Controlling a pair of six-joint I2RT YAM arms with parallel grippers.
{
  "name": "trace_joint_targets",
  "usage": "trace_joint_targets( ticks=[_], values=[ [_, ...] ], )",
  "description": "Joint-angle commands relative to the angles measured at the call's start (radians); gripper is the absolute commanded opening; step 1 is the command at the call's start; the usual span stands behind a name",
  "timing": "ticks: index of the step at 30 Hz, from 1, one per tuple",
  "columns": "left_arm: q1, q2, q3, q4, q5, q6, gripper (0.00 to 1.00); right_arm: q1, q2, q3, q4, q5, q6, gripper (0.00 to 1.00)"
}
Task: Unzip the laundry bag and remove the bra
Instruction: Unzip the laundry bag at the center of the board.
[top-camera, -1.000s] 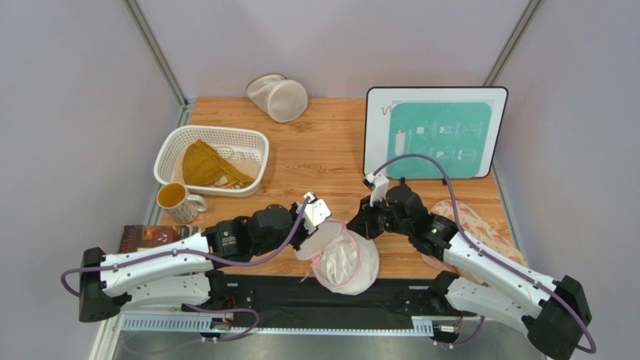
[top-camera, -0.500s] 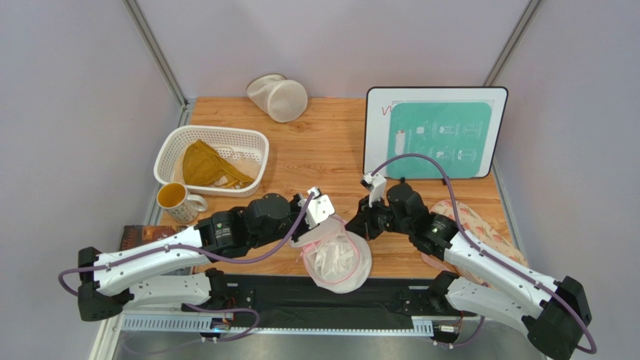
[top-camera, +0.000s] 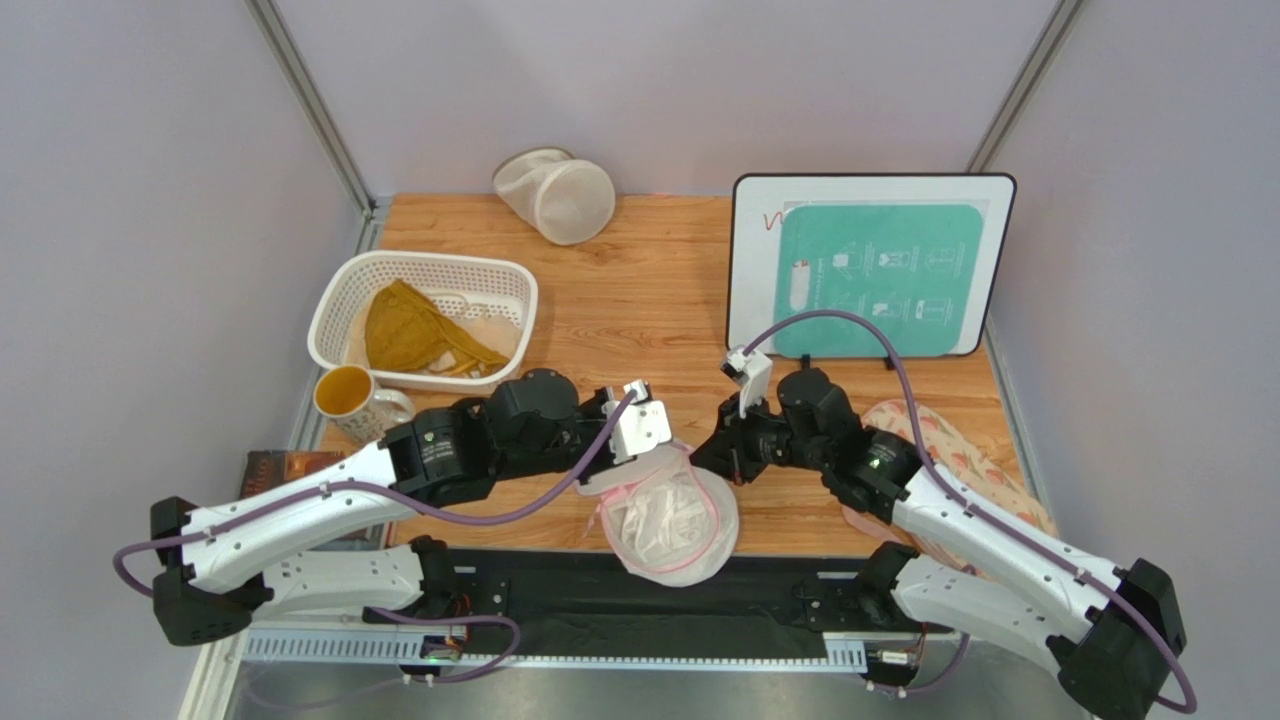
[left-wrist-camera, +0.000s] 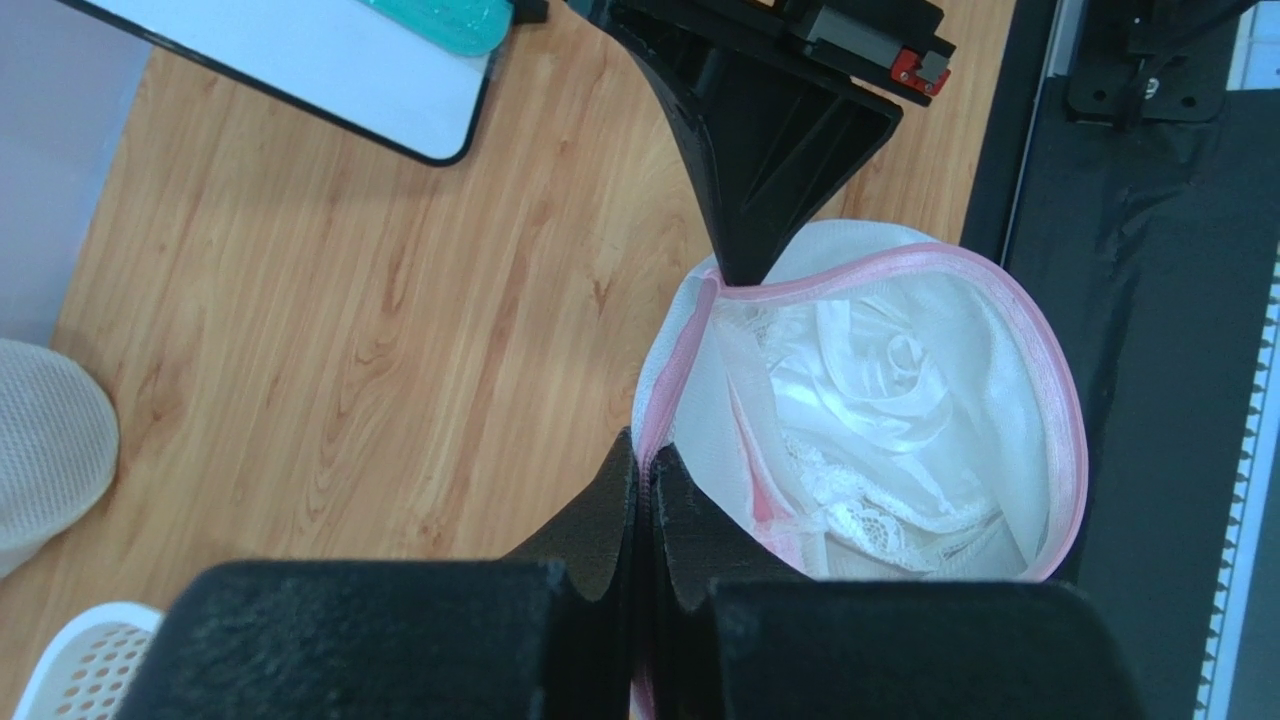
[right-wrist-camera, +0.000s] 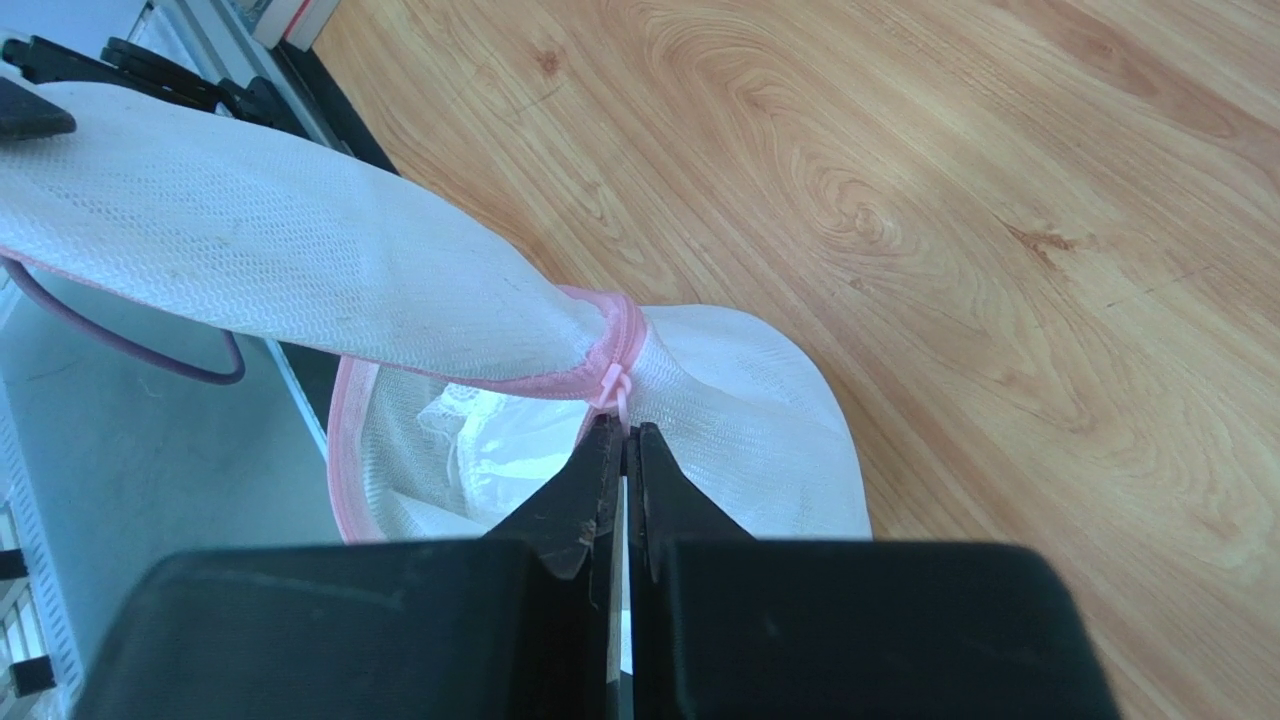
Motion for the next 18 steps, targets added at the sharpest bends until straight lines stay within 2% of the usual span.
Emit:
trace_joint_targets(
  ticks=[1, 14, 18],
  values=[
    [0.013, -0.027, 0.099, 0.027, 0.068, 0.050, 0.00, -0.009, -0.009, -0.012, -0.053, 0.015, -0.033, 0.00],
    [0.042, 0.012, 0.145, -0.073, 0.135, 0.055, 0.00, -0.009, 0.006, 0.018, -0.077, 0.061, -0.047, 0.00],
    [0.058, -0.032, 0.141, -0.039, 0.196, 0.035, 0.00, -0.009, 0.061, 0.025, -0.076, 0.058, -0.053, 0.00]
  ],
)
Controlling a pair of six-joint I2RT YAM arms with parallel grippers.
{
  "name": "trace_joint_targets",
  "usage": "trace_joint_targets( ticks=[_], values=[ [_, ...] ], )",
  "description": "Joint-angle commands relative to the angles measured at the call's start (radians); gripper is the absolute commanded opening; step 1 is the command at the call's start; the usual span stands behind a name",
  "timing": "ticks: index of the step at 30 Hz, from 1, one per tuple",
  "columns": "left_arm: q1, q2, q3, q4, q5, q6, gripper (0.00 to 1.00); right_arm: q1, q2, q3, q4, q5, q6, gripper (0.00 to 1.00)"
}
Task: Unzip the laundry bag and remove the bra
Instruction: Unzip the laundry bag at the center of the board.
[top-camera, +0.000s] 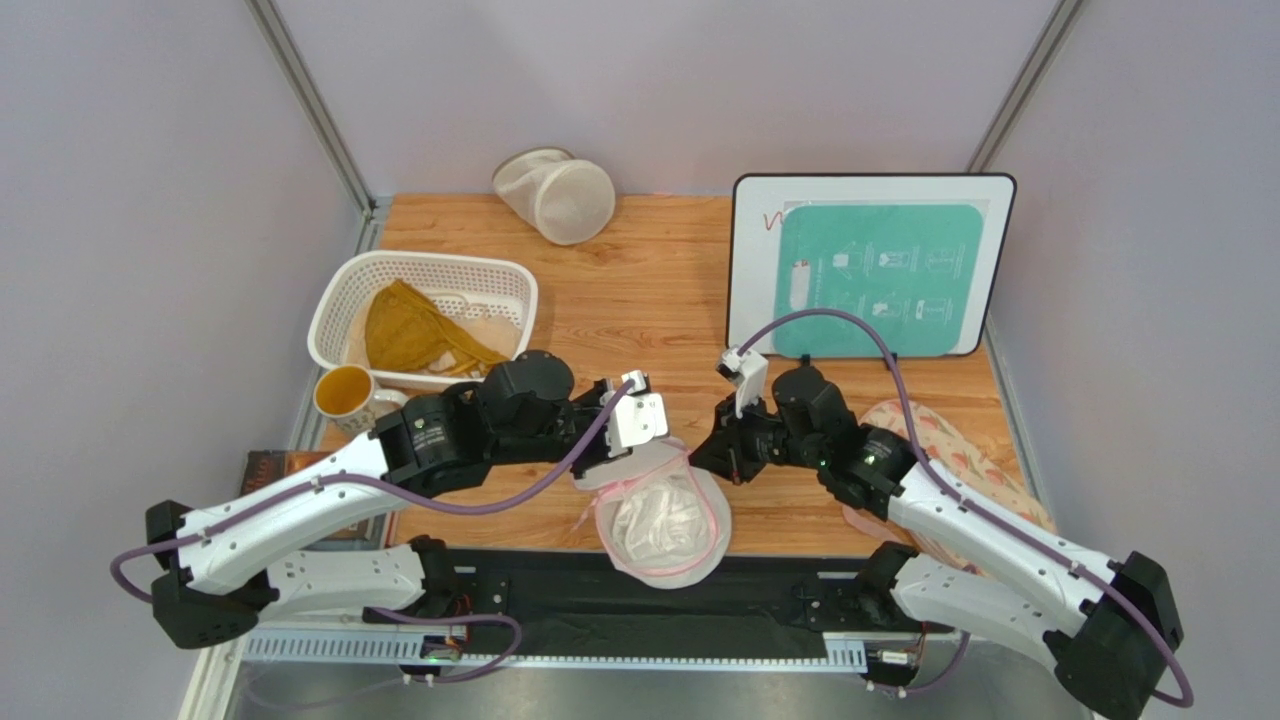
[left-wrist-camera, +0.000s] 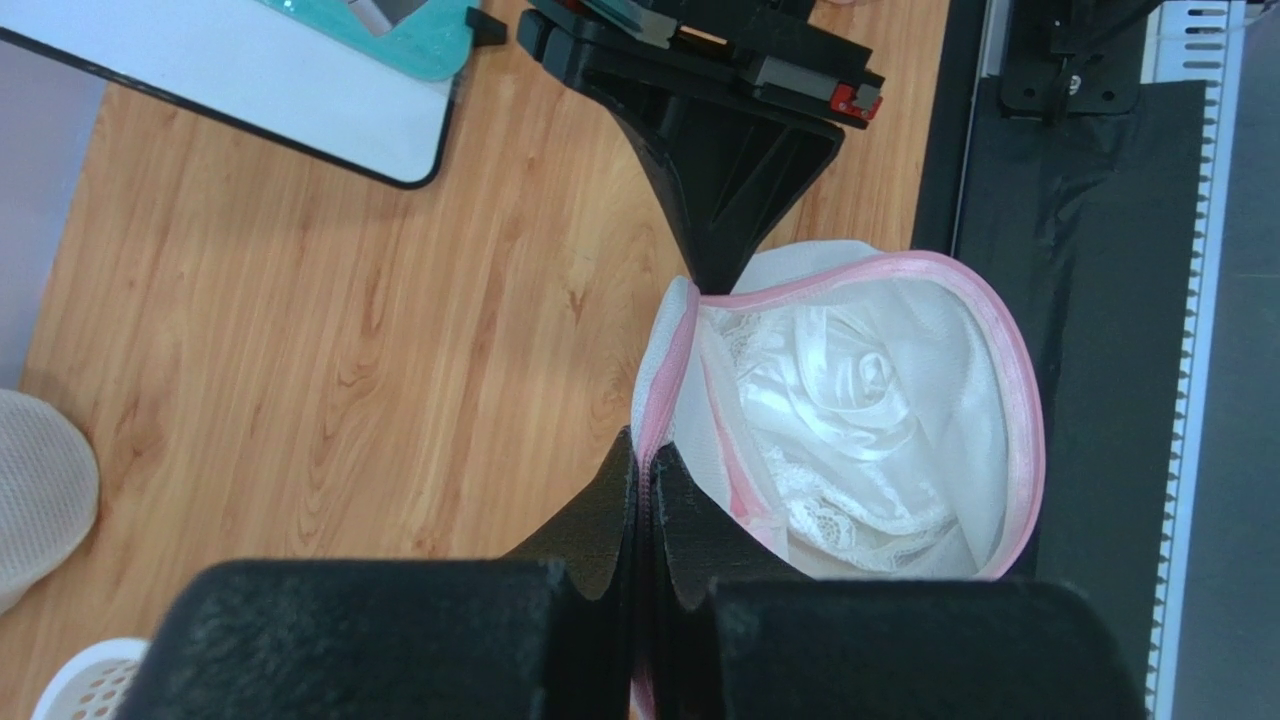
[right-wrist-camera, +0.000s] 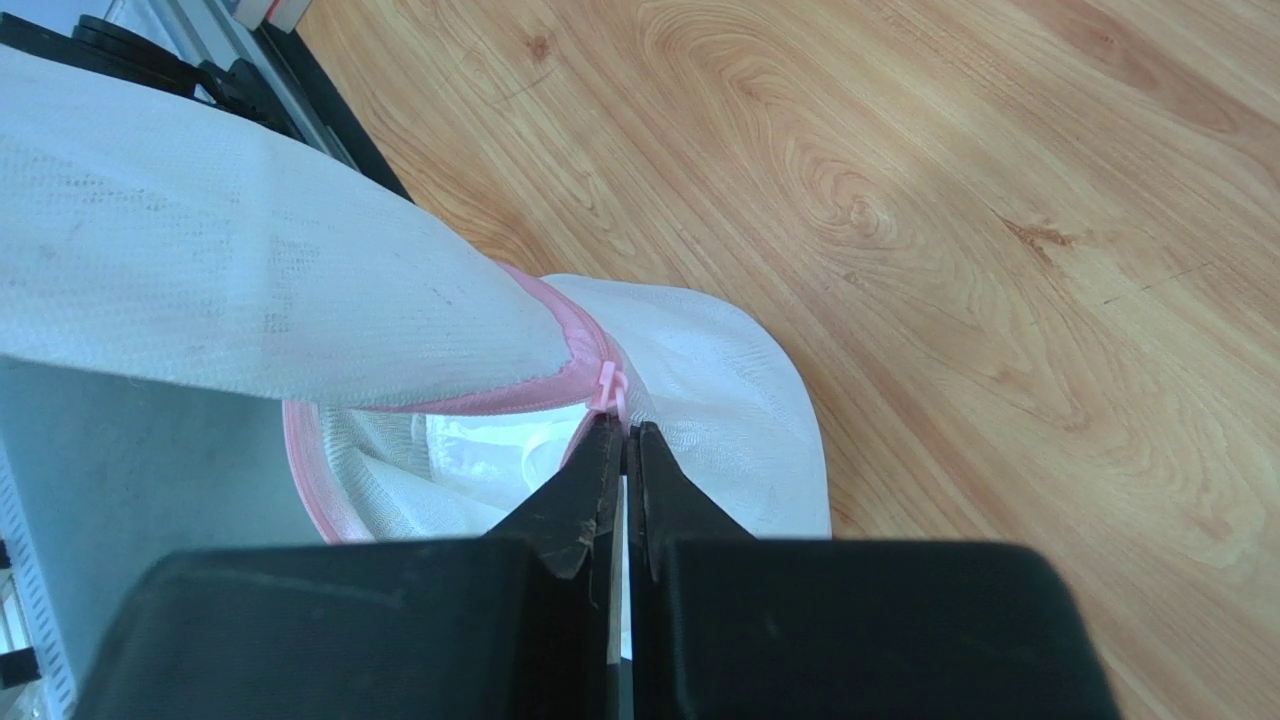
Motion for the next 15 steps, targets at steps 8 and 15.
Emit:
trace_joint_targets(
  ticks=[8, 15],
  values=[
    [0.034, -0.063, 0.066, 0.054, 0.100, 0.002, 0.00, -0.009, 0.089, 0.017, 0.001, -0.002, -0.015, 0.00],
    [0.043, -0.064, 0.094, 0.085, 0.146, -0.004, 0.00, -0.008, 0.113, 0.022, 0.026, -0.021, -0.026, 0.00]
  ],
)
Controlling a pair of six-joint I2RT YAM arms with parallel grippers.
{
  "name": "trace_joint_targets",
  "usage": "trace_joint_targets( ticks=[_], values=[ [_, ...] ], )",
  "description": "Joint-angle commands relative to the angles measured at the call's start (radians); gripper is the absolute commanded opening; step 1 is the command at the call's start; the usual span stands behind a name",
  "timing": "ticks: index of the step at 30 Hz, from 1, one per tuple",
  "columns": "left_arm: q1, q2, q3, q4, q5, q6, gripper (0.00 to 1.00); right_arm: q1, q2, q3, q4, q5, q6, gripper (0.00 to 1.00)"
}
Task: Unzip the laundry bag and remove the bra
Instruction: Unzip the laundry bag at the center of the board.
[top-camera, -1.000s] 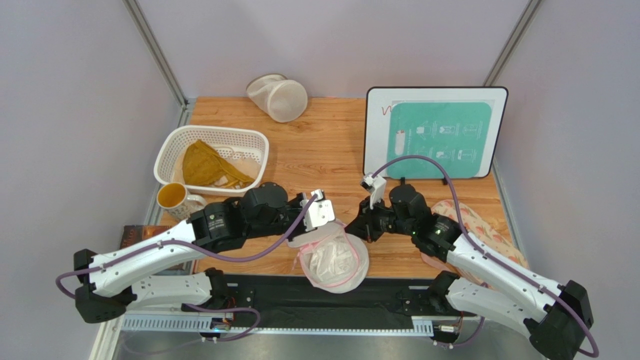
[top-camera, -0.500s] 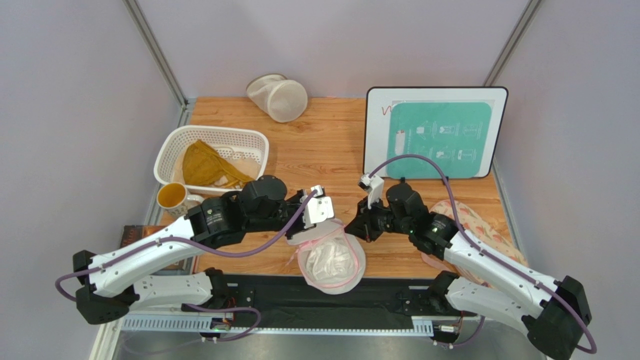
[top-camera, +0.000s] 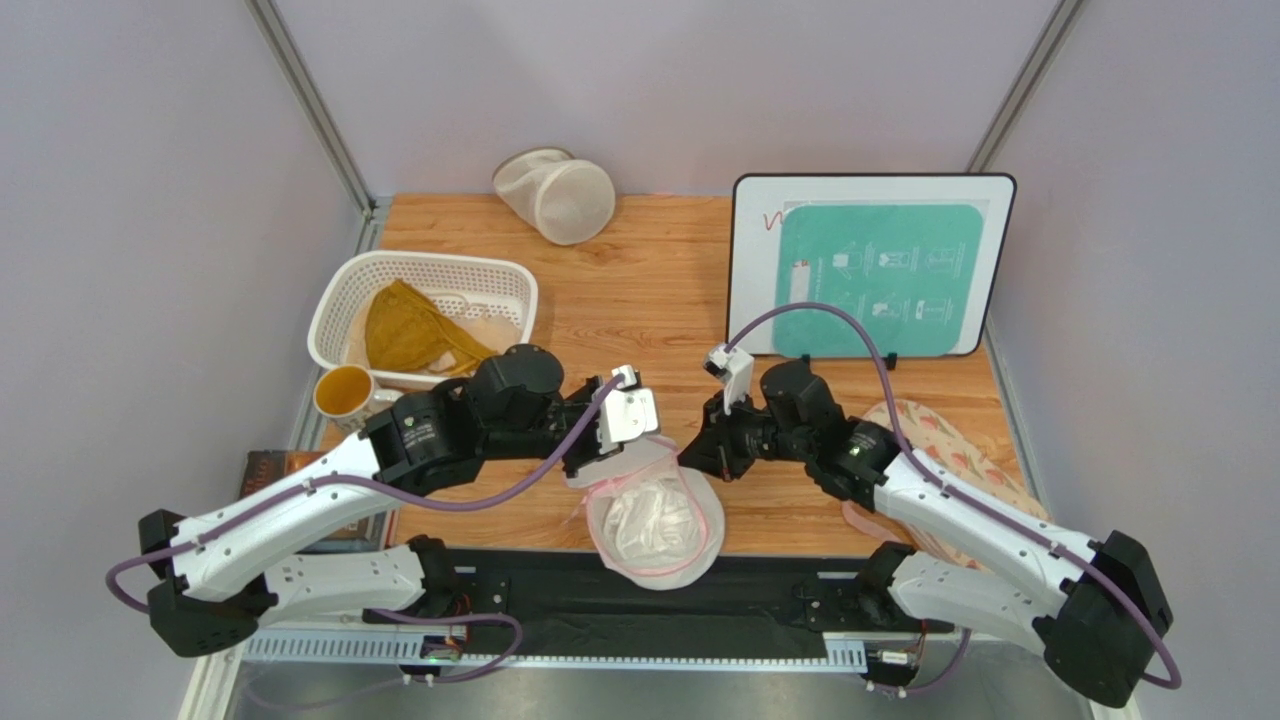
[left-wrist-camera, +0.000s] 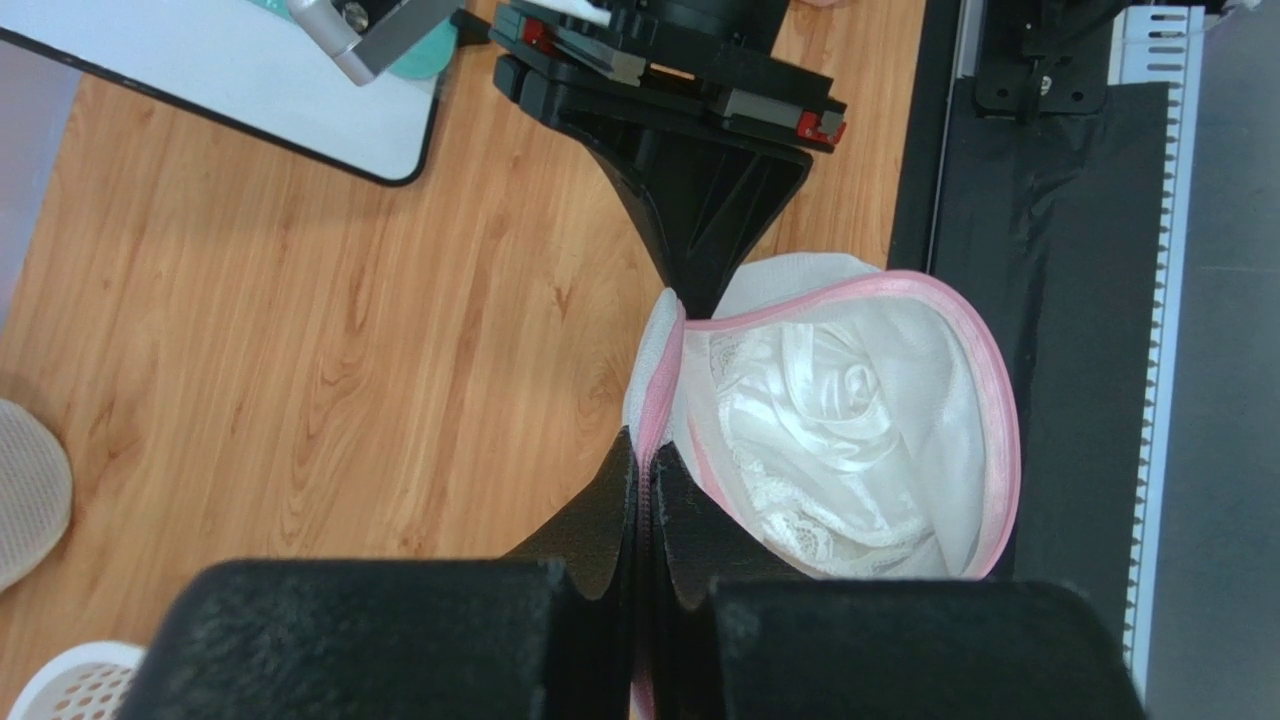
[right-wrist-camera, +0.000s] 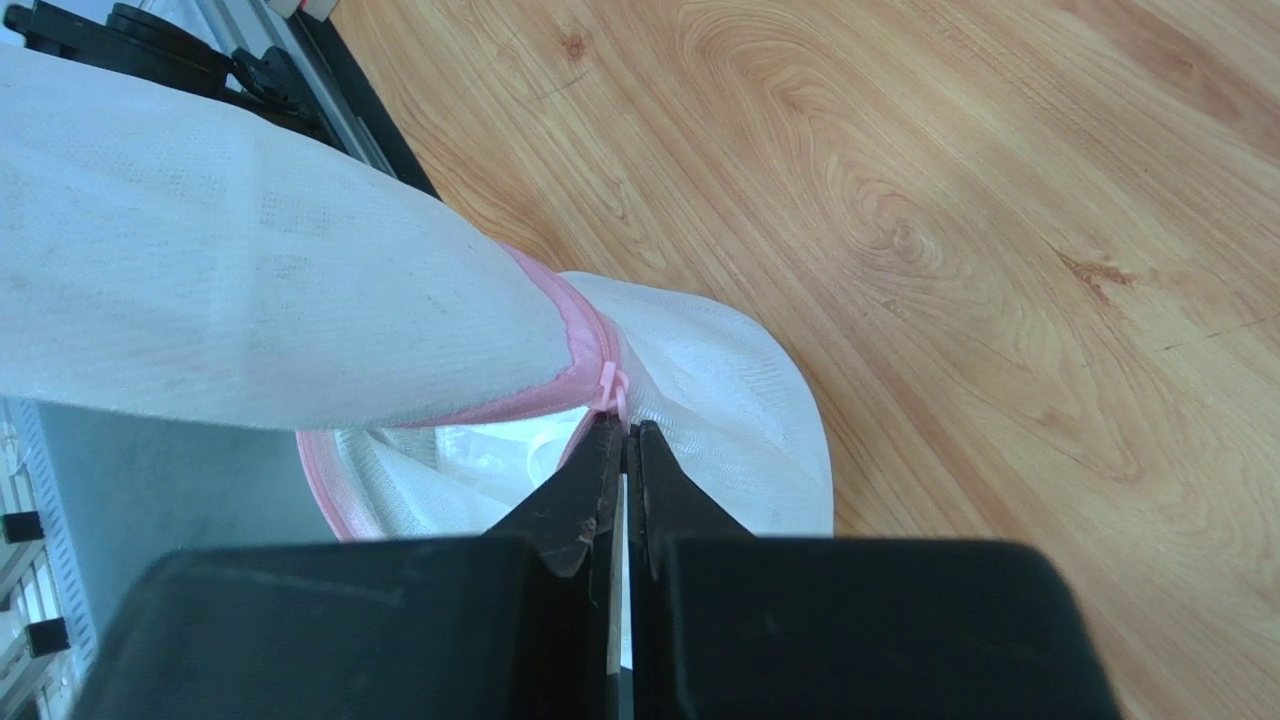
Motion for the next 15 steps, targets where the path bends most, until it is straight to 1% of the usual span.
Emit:
trace_joint_targets(
  ticks=[1, 6, 8, 11, 12, 15],
  values=[
    [0.003, -0.044, 0.102, 0.103, 0.085, 0.002, 0.00, -0.008, 0.032, 0.009, -0.051, 0.060, -0.034, 0.00],
    [0.016, -0.009, 0.160, 0.010, 0.093, 0.022, 0.00, -0.009, -0.014, 0.047, -0.120, 0.107, -0.057, 0.00],
    [0.016, 0.003, 0.158, -0.018, 0.094, 0.025, 0.00, -0.009, -0.029, 0.061, -0.141, 0.130, -0.074, 0.00],
    [0.017, 0.010, 0.148, -0.027, 0.140, 0.025, 0.00, -0.009, -0.040, 0.096, -0.187, 0.173, -0.109, 0.00],
    [0.017, 0.005, 0.146, -0.022, 0.160, 0.023, 0.00, -0.011, -0.036, 0.101, -0.194, 0.173, -0.112, 0.00],
    [0.020, -0.001, 0.158, -0.003, 0.177, 0.017, 0.00, -0.008, -0.002, 0.116, -0.191, 0.109, -0.118, 0.00]
  ],
)
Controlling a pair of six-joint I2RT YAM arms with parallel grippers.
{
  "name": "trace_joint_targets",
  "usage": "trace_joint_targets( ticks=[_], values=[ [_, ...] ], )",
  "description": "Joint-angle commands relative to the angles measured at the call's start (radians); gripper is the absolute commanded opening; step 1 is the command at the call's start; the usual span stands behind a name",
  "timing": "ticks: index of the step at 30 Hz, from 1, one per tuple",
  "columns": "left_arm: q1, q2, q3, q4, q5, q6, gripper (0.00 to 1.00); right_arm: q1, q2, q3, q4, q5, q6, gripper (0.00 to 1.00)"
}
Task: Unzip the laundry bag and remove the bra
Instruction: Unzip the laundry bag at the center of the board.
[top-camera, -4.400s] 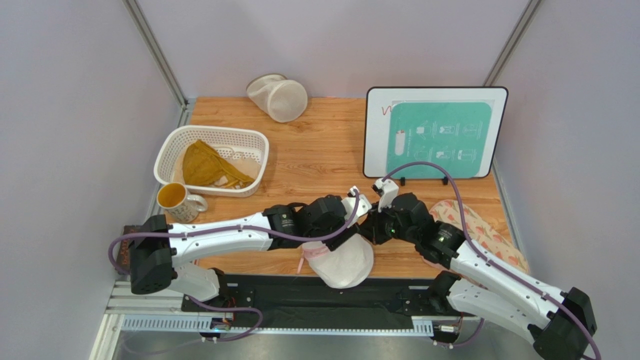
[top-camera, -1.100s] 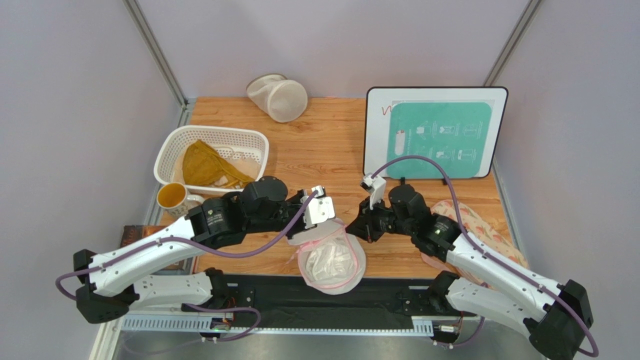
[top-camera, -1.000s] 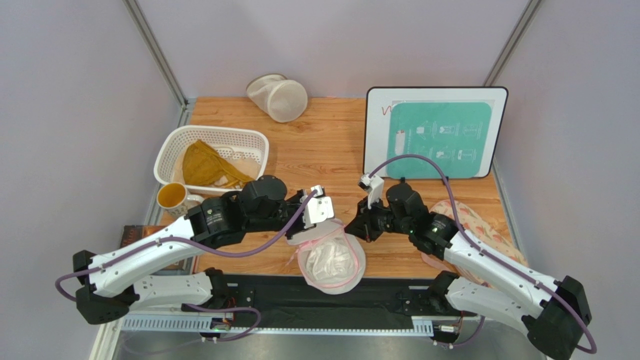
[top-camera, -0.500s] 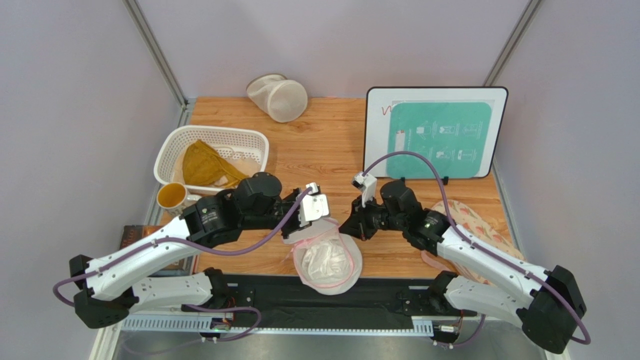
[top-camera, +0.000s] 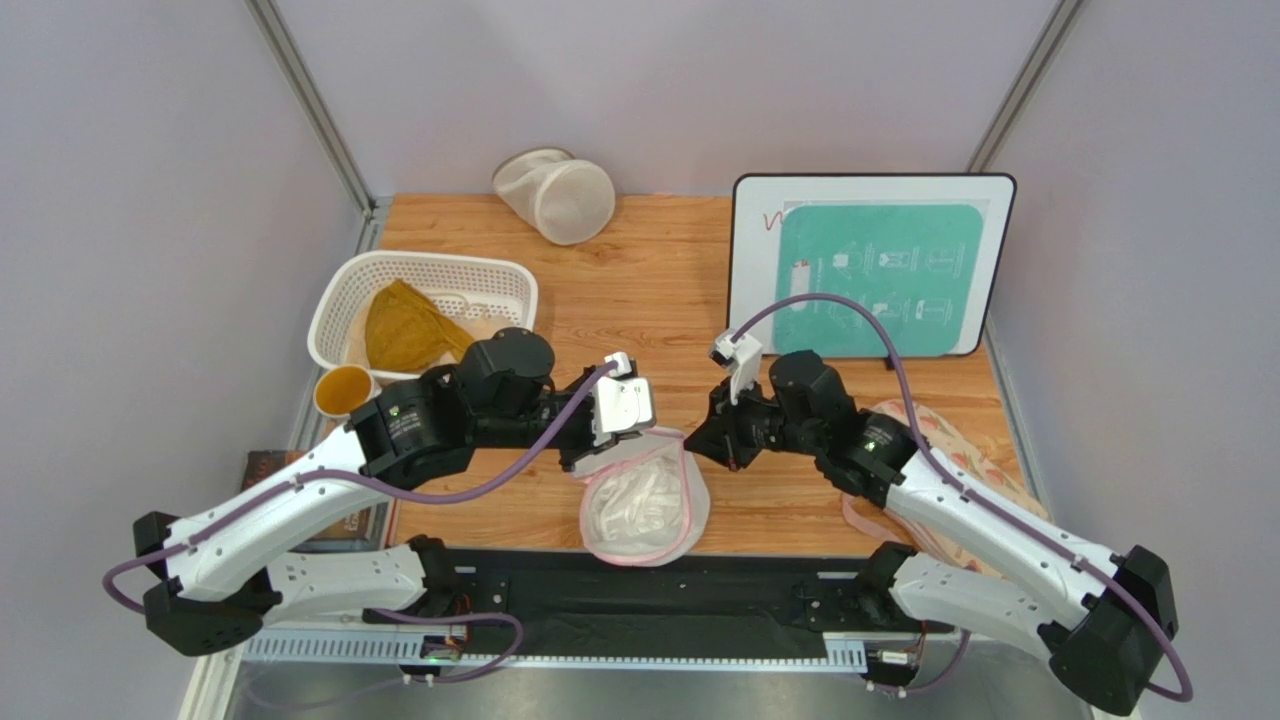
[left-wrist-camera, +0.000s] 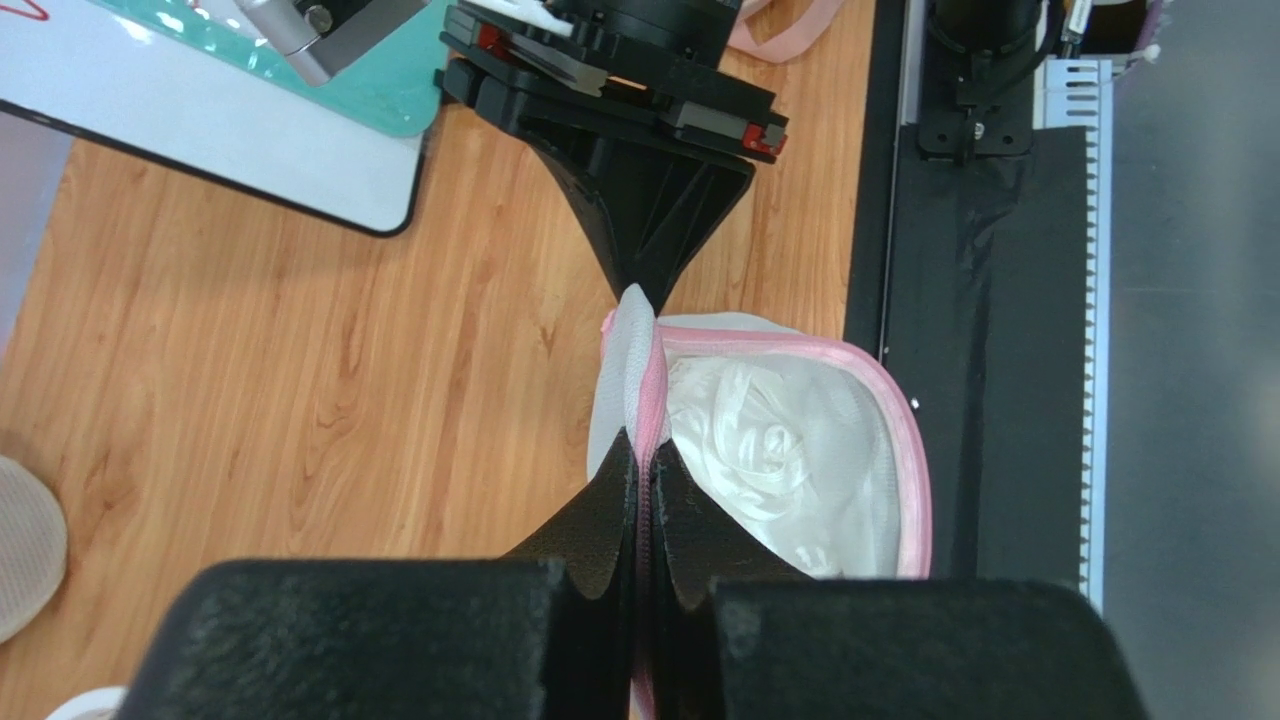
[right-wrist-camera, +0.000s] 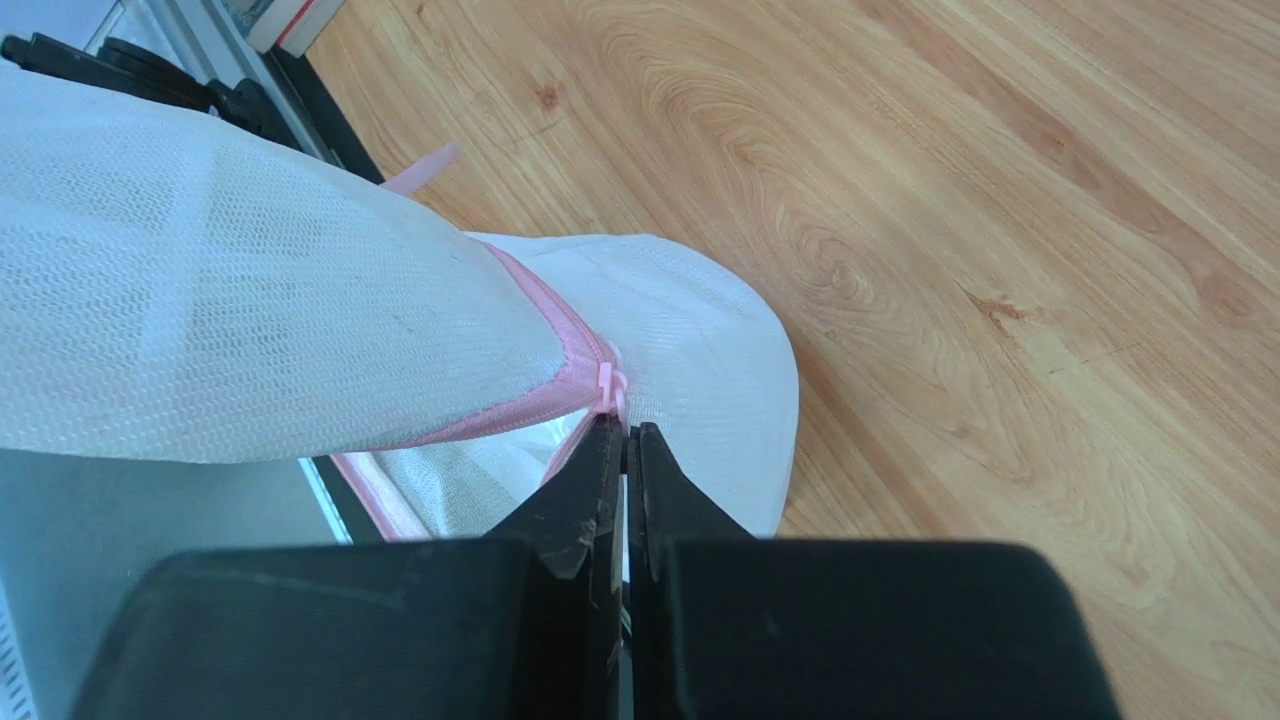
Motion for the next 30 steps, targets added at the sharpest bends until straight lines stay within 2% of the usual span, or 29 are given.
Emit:
trace_joint_targets(
  ticks=[1, 6, 12, 15, 20, 25, 26, 29, 30],
  values=[
    [0.004, -0.023, 0.061, 0.058, 0.098, 0.016, 0.00, -0.009, 0.052, 0.028, -0.088, 0.030, -0.051, 0.00],
    [0.024, -0.005, 0.104, 0.064, 0.115, 0.026, 0.00, -0.009, 0.069, 0.005, -0.020, -0.065, -0.030, 0.00],
    [0.065, -0.016, 0.104, 0.131, 0.167, 0.004, 0.00, -0.008, 0.060, -0.038, 0.047, -0.120, -0.005, 0.00],
    [0.090, -0.019, 0.074, 0.167, 0.156, -0.008, 0.00, -0.008, 0.046, -0.045, 0.037, -0.099, 0.001, 0.00],
    [0.139, -0.049, -0.128, 0.295, 0.009, -0.059, 0.00, -0.008, -0.041, -0.070, 0.006, -0.037, 0.050, 0.00],
    [0.176, -0.023, -0.253, 0.409, -0.106, -0.141, 0.01, -0.008, -0.104, -0.104, -0.022, -0.005, 0.105, 0.00],
    [0.176, -0.002, -0.255, 0.412, -0.144, -0.151, 0.04, -0.008, -0.104, -0.110, -0.020, -0.005, 0.122, 0.00],
    [0.176, 0.053, -0.237, 0.420, -0.230, -0.181, 0.43, -0.008, -0.085, -0.122, -0.016, 0.018, 0.147, 0.00],
    [0.176, 0.069, -0.227, 0.412, -0.241, -0.192, 0.63, -0.008, -0.080, -0.125, -0.012, 0.036, 0.154, 0.00]
  ],
)
